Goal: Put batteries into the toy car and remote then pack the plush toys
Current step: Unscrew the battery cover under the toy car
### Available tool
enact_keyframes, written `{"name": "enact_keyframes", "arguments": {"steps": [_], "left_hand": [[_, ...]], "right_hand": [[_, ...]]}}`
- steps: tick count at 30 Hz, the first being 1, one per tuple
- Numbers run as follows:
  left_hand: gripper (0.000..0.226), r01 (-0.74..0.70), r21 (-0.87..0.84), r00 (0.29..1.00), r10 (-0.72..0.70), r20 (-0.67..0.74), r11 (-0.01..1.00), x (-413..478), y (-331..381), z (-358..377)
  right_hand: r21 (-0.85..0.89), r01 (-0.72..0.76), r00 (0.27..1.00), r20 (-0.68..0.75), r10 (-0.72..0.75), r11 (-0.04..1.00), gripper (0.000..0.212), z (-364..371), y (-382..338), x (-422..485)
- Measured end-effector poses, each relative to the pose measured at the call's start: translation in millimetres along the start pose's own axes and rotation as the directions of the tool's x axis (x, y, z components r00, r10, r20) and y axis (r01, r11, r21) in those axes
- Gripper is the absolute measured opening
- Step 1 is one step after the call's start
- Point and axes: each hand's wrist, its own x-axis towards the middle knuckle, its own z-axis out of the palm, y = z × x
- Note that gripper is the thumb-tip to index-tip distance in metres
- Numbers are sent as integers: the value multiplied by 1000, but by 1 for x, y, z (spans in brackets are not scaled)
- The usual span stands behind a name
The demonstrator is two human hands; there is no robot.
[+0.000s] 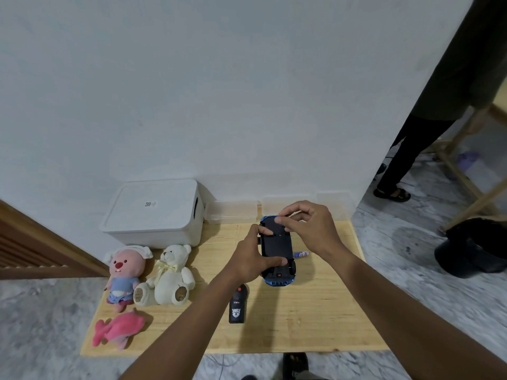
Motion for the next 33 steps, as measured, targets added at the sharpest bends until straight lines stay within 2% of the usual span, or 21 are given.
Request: {"name": "enact_keyframes", "arguments": {"steps": [4,6,10,17,21,25,33], "left_hand": [[66,5,21,1000,-5,2,1000,-1,0,1],[66,-1,21,1000,1,6,1000,-2,0,1],[66,-1,23,1000,1,5,1000,-3,2,1],[71,17,9,1000,-17,13,1000,-5,1,2],[72,16,3,1000,-16,16,1000,-5,2,2],[68,28,7,999,-29,14,1000,-7,0,3],[66,24,3,1000,-24,17,1000,-9,0,3]], "right_hand": [[-22,50,998,27,-49,999,16,0,0,-1],[-39,66,998,20,-65,997,12,0,0,-2],[-10,23,1000,13,-23,1000,8,-1,-3,-4],[-15,42,999,26,-41,999,10,0,-2,-4],[-23,-5,1000,28,5,1000,17,1,-3,-5],[15,21,999,45,-21,1000,12,0,-2,-5],[-62,25,998,60,-21,998,10,-2,0,-8]]}}
